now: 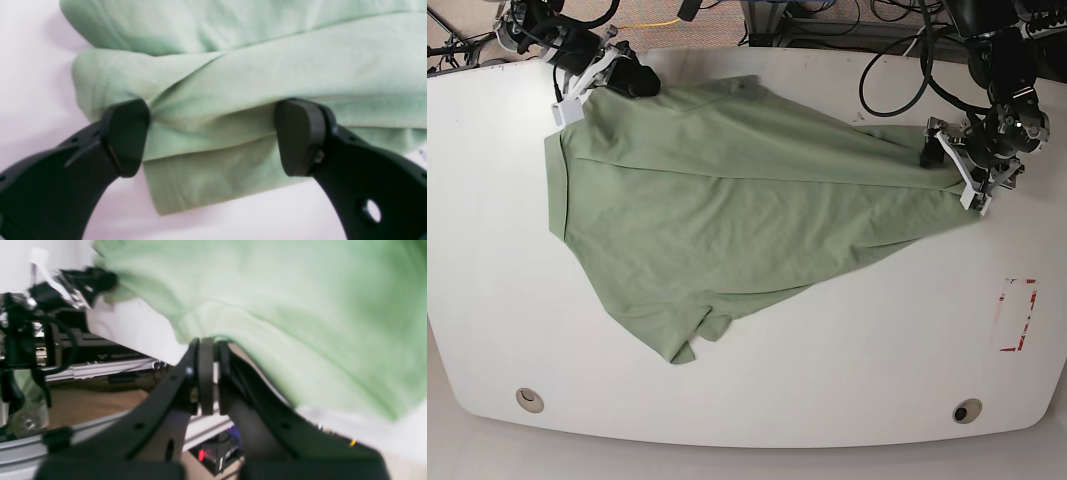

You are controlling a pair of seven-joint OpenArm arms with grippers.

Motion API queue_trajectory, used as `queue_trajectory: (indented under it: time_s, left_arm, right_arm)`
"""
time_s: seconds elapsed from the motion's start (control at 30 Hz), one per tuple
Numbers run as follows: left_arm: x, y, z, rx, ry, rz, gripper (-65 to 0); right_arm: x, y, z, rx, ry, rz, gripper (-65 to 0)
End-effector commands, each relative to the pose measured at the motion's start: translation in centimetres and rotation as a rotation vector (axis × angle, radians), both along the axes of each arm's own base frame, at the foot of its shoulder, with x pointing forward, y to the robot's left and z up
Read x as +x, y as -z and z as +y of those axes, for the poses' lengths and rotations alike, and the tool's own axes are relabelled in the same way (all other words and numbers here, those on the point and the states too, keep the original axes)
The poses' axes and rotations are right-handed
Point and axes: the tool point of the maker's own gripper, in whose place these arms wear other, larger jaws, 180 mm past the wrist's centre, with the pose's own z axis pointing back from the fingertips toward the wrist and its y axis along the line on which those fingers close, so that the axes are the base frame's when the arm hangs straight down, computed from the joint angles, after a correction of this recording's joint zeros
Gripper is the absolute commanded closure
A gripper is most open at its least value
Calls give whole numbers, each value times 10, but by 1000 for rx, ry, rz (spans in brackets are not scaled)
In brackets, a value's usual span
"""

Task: Fold the T-shirt properly
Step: 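Release and regrasp the shirt edge with the right gripper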

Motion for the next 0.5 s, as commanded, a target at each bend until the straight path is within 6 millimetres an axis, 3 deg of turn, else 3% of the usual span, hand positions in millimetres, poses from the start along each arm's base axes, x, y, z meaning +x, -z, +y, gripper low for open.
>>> queue_trajectory:
  time_s: [0.0,0.37,0.47]
  left_arm:
    - [14,-21,3,23,15,-68,-554]
    - [16,-23,7,37,16,-71,-554]
    - [16,-24,8,42,18,-71,-554]
  right_arm:
    - [25,-23,-12,-7,37,-111,0]
    - [97,-59,-34,-111,21,-308,0]
    - [112,-60,-42,-120,27,-322,0]
